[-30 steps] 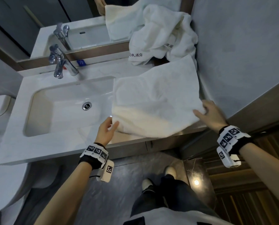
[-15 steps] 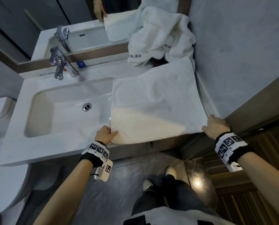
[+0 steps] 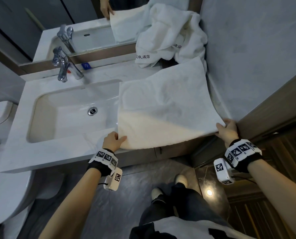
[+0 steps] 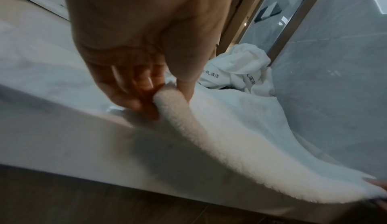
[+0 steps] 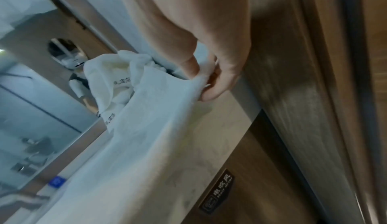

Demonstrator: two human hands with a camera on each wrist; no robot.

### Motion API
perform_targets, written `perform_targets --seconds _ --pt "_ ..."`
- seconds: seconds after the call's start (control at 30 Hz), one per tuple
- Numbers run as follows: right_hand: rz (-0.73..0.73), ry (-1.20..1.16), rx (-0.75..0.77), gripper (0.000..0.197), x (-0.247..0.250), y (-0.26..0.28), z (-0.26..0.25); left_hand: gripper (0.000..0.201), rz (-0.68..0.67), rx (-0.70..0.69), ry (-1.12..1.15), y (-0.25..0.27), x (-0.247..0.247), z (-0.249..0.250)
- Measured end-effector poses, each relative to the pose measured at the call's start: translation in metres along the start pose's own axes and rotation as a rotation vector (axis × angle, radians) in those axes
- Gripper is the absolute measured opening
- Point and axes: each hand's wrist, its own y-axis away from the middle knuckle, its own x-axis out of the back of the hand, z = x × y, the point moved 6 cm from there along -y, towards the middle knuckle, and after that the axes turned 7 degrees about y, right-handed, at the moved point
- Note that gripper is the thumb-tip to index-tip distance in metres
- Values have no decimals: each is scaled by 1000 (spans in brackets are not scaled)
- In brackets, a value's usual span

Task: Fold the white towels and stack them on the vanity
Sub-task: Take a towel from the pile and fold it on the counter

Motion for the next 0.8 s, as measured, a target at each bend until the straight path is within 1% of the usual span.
perform_targets --seconds 0.03,0.07,0.1,0.13,0.2,0.23,0.27,0.33,0.4,0.43,0.5,0.53,0.63,0.67,0.7,0.77,0.8 --pt "30 25 52 39 3 1 -4 29 1 10 158 3 2 -1" --pt "43 70 107 35 5 3 -9 30 -7 10 328 6 2 -4" --pt "38 132 150 29 6 4 -13 31 -22 -16 449 9 4 -4" --pt "22 196 173 26 7 6 -16 28 -40 -68 516 13 5 -4" --pt "-22 297 170 30 10 7 -17 13 -68 -180 498 22 11 1" --pt "-52 330 161 35 12 7 -16 20 -84 -209 467 25 13 2" --pt "-88 364 168 40 14 8 -16 32 -109 -217 474 26 13 1" --pt "-145 445 233 47 16 14 -19 47 -177 -220 493 28 13 -1" --pt "-126 524 342 41 19 20 -27 59 -192 -316 393 30 18 4" --pt "-110 542 395 34 19 23 -31 57 -188 -352 352 30 20 5" --pt "-83 532 476 23 19 27 -42 44 -135 -384 323 27 26 8" --pt "-60 530 511 19 19 28 -48 39 -74 -402 301 23 30 10" --pt "35 558 589 21 20 25 -70 27 131 -504 204 13 45 21" --pt "41 555 608 22 19 22 -77 24 162 -541 224 11 48 27" --pt "27 533 619 24 16 19 -85 21 165 -551 283 8 50 32" --pt "9 462 586 22 11 12 -98 12 158 -502 421 -2 52 41" --pt "28 434 568 21 9 8 -105 11 174 -471 469 -10 53 46"
